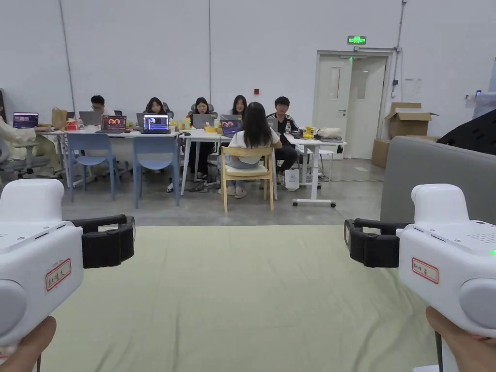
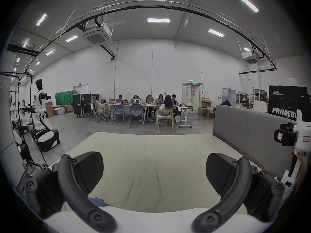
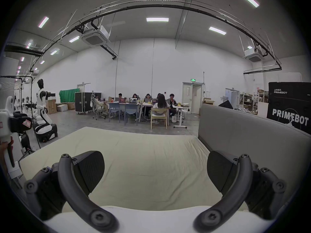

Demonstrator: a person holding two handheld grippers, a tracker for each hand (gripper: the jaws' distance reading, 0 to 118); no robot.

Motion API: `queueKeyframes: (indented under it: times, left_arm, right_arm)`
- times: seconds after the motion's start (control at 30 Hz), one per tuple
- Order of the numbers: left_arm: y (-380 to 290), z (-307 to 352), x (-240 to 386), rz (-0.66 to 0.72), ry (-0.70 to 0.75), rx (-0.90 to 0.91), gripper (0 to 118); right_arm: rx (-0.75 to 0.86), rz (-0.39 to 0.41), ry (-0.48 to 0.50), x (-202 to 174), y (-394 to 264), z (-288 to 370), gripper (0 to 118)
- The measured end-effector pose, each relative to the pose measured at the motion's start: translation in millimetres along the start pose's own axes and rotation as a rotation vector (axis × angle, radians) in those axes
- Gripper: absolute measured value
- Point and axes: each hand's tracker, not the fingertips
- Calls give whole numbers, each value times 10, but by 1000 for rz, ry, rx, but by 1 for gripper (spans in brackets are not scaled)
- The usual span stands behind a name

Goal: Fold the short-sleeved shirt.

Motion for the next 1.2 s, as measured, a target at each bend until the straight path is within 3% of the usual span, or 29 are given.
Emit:
queueKeyframes:
  times: [0.5, 0.67, 0.73, 0.8, 0.83, 0.87, 1.07, 1.2]
  left_arm:
    - [-21, -8, 5, 3, -18, -21, 118]
    - [-9, 12, 19, 4, -22, -19, 118]
    - [-16, -13, 1, 3, -22, -22, 118]
    - [-20, -21, 11, 3, -24, -26, 118]
    - [-29, -23, 17, 4, -26, -26, 118]
    - [-37, -26, 22, 6, -29, -24, 118]
    - [-52, -88, 61, 21, -51, -44, 118]
    - [-73, -98, 57, 8, -49, -51, 118]
  right_arm:
    - [0, -23, -45, 62, 4, -53, 118]
    - [-14, -156, 19, 157, 49, -46, 118]
    - [-62, -153, -10, 151, 81, -95, 118]
    - [-109, -92, -72, 91, 82, -135, 118]
    - [-86, -48, -85, 58, 58, -129, 118]
    - [-42, -54, -102, 27, 23, -107, 118]
    - [-38, -272, 83, 113, 40, -113, 118]
    - [51, -239, 52, 125, 103, -40, 118]
